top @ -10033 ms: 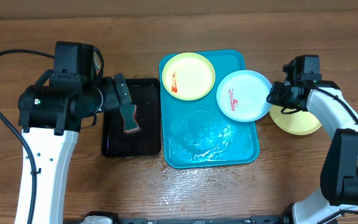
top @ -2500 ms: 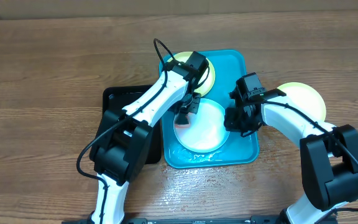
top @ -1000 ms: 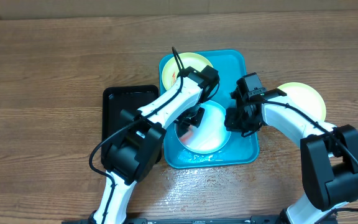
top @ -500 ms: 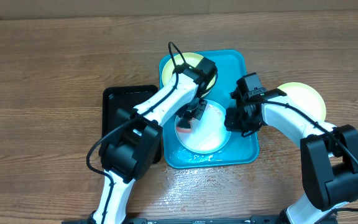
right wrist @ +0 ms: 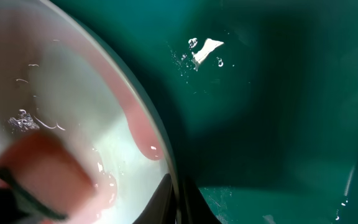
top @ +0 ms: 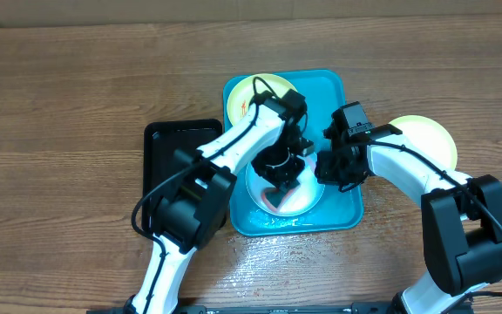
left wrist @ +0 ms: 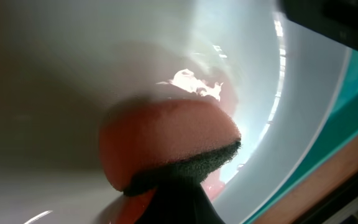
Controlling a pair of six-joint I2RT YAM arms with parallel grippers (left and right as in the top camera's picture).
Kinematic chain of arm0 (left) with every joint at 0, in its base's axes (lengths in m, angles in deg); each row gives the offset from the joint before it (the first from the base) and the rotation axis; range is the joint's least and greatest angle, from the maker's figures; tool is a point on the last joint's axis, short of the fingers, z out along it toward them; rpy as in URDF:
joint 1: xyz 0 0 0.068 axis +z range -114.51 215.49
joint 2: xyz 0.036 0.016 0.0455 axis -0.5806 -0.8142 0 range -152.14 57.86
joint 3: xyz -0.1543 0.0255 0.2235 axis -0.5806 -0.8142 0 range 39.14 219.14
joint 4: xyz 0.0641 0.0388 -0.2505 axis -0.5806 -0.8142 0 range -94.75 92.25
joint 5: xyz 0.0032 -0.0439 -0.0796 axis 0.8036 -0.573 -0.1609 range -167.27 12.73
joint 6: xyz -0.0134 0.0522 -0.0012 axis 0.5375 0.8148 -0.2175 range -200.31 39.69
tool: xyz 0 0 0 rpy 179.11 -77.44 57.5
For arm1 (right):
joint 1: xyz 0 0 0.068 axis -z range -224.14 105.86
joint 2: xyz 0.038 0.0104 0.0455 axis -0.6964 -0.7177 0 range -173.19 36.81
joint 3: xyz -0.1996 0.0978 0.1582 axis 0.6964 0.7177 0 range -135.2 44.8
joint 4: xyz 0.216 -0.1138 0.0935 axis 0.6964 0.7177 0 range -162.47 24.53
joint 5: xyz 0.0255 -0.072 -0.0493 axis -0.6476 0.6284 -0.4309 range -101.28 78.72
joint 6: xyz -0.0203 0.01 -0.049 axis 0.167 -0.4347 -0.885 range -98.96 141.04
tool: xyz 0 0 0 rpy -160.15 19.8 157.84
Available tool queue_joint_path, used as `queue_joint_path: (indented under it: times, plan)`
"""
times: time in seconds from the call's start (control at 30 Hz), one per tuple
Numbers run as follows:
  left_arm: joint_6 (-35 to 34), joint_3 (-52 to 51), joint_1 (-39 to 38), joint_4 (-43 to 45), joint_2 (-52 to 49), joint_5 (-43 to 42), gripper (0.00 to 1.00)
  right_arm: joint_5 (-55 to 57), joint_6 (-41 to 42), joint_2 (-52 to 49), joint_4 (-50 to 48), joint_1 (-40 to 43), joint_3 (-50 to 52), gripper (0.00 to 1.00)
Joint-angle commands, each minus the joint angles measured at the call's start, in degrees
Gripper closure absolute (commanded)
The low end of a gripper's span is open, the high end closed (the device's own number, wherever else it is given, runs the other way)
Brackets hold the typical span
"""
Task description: Clean dirty plates on tray and stack at the side
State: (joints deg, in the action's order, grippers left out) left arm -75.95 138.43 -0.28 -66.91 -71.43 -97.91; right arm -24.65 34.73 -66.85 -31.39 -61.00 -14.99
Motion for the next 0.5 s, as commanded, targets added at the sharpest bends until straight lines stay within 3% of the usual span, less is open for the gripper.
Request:
queue_joint_path:
  times: [0.0, 0.13, 0.47]
  plan:
    - [2.9, -0.5, -1.5, -0.7, -1.7, -4.3, 0.96, 1.7, 0.1, -0.5, -0.1, 0.3, 0.5, 0.96]
    - [2.7, -0.4, -1.5, -2.6, -1.7, -5.1, 0.96, 1.7, 0.1, -0.5, -0.1, 0.3, 0.5, 0.96]
    - [-11.0, -0.4, 3.2, 1.2, 6.4, -2.6, 0.96, 1.7, 0.0, -0.5, 0.2, 0.3, 0.5, 0.96]
